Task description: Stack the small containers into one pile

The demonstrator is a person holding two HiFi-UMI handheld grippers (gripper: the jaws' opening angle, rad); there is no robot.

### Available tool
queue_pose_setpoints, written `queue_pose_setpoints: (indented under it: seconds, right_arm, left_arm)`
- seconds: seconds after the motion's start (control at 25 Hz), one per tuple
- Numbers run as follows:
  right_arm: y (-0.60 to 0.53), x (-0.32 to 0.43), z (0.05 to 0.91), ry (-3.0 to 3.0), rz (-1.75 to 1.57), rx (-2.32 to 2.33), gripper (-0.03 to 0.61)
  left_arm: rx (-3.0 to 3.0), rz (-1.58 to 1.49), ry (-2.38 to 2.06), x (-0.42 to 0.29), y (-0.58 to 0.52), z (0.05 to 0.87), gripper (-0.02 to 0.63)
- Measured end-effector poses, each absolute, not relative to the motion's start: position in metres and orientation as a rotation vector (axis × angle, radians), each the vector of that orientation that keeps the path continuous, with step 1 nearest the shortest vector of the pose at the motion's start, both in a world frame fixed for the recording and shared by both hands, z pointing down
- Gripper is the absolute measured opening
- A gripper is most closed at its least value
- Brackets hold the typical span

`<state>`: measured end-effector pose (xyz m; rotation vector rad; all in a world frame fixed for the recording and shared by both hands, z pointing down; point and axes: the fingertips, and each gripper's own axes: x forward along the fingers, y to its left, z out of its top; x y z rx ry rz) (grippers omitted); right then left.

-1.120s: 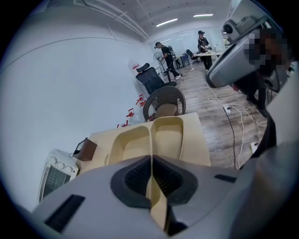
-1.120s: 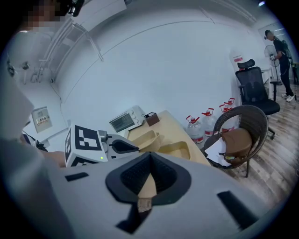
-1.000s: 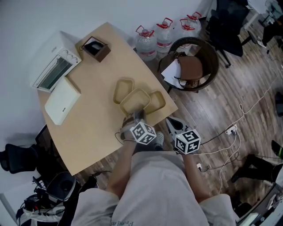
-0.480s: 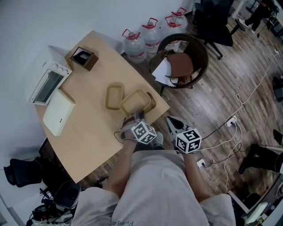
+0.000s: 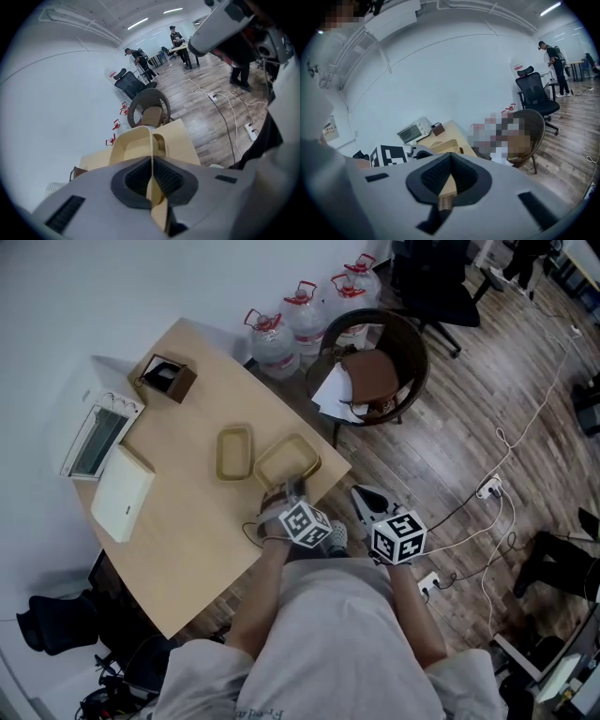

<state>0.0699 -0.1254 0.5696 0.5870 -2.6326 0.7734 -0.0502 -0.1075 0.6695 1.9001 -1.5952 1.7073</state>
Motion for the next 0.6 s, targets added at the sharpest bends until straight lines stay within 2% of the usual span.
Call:
queue_pose_setpoints:
  seconds: [0.6]
  right_arm:
    - [-0.122, 0.082, 0.573, -2.621, 0.778, 0.618, 0.006]
  left_arm:
    - [1.932, 1.725, -1.582, -0.039, -0.107, 0.678, 0.014]
